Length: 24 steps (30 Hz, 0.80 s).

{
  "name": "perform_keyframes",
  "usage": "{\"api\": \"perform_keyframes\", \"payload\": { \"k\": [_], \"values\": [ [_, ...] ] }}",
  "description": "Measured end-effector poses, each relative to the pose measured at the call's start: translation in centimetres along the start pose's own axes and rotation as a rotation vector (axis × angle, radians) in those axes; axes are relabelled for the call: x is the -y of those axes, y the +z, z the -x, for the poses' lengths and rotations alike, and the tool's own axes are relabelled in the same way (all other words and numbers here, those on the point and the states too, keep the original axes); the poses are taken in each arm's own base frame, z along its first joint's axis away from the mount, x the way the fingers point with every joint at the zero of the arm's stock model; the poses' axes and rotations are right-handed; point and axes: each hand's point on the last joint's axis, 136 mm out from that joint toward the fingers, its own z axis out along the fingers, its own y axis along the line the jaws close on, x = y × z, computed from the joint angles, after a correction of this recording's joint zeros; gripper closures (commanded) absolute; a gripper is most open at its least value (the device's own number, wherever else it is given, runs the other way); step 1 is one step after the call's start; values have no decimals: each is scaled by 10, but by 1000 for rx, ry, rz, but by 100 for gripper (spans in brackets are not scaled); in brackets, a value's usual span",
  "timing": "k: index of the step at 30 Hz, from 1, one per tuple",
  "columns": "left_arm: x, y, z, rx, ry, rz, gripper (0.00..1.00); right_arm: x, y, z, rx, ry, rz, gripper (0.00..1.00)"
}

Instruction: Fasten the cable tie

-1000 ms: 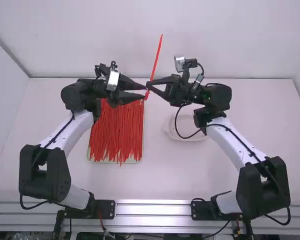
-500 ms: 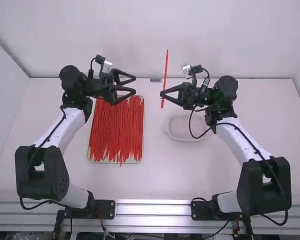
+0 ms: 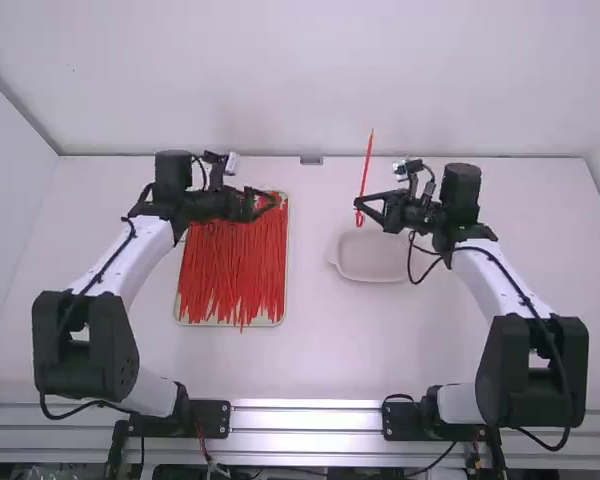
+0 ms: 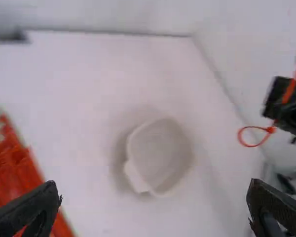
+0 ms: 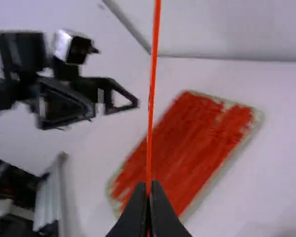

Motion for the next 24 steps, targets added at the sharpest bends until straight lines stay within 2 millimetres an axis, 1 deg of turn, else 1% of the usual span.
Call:
{"api": "perform_keyframes", "payload": {
  "k": [3, 7, 11, 14, 18, 22, 23, 24],
  "values": [
    [-23, 0, -17, -52, -44, 144, 1, 17, 5, -11, -33, -40, -110, 100],
    [-53, -9, -37, -116, -96, 321, 1, 35, 11, -24, -85, -83, -251, 100],
    [-70, -18, -51, -161, -121, 436, 1, 52, 15, -38, -116, -107, -370, 100],
    [-69, -19, -53, -176, -109, 433, 0, 62, 13, -46, -131, -83, -434, 100],
    [-51, -14, -53, -187, -45, 300, 1, 76, 5, -54, -151, -62, -520, 100],
    [-49, -17, -45, -156, -29, 249, 1, 85, -1, -61, -150, -54, -557, 100],
    [-49, -17, -45, -156, -29, 249, 1, 85, -1, -61, -150, -54, -557, 100],
    [-49, -18, -44, -153, -29, 240, 1, 90, -4, -62, -139, -51, -569, 100]
  ]
}}
